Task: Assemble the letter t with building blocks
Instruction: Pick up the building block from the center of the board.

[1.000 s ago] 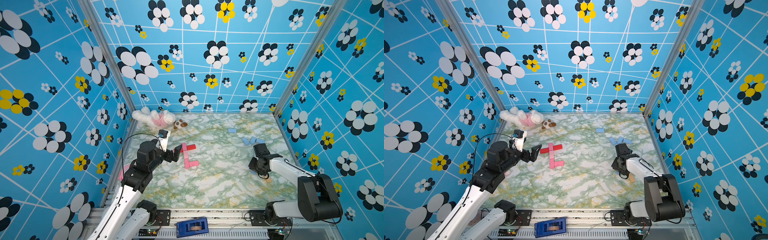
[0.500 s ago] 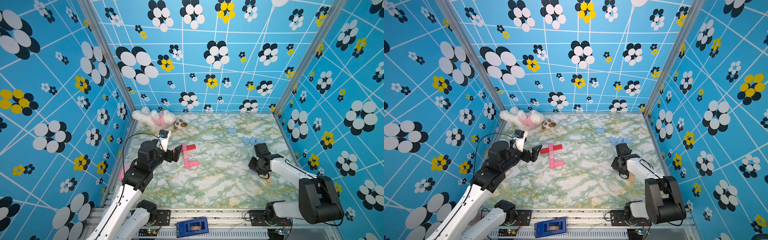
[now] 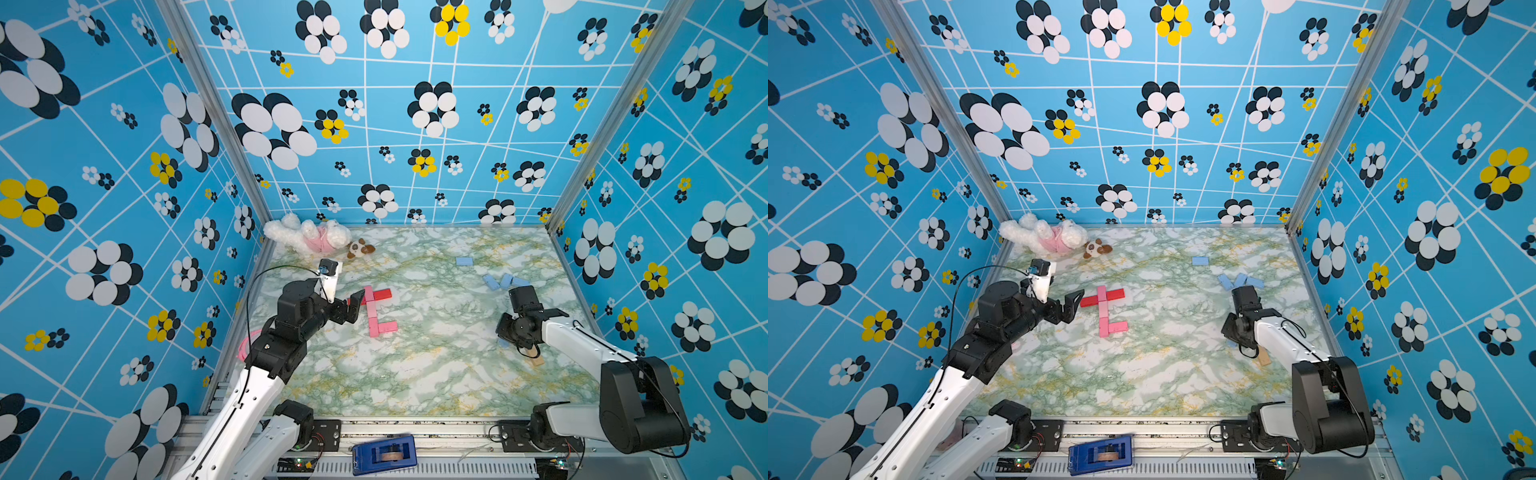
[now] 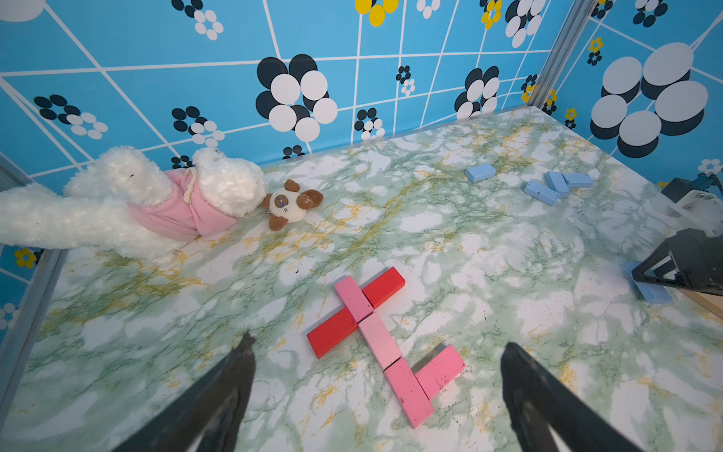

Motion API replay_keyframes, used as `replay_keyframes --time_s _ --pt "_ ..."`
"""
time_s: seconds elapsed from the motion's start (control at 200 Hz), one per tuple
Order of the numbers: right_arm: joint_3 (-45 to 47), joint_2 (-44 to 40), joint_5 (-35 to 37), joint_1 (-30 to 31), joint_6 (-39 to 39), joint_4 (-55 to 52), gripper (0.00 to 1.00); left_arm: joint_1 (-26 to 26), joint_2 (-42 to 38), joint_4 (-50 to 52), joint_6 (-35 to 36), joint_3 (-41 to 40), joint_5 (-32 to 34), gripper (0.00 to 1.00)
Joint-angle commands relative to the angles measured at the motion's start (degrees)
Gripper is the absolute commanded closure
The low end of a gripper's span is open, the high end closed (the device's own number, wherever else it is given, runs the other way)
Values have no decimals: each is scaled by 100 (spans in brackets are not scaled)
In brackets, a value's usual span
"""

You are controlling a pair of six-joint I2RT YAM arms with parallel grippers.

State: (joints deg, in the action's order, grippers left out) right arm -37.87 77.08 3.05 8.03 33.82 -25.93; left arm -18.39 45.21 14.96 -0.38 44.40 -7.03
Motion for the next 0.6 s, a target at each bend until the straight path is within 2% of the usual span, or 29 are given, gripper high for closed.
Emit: replay_keyframes --time_s 0.0,0.375,0.595 --pt "-113 -88 -76 -39 -116 9 77 -6 -64 -55 21 -90 95 1" --pt "-183 -132 -199 -23 -147 -57 77 -9 -69 -37 37 -90 61 1" --pt "-486 149 -159 177 -139 -131 79 -7 -186 -74 38 -123 183 1"
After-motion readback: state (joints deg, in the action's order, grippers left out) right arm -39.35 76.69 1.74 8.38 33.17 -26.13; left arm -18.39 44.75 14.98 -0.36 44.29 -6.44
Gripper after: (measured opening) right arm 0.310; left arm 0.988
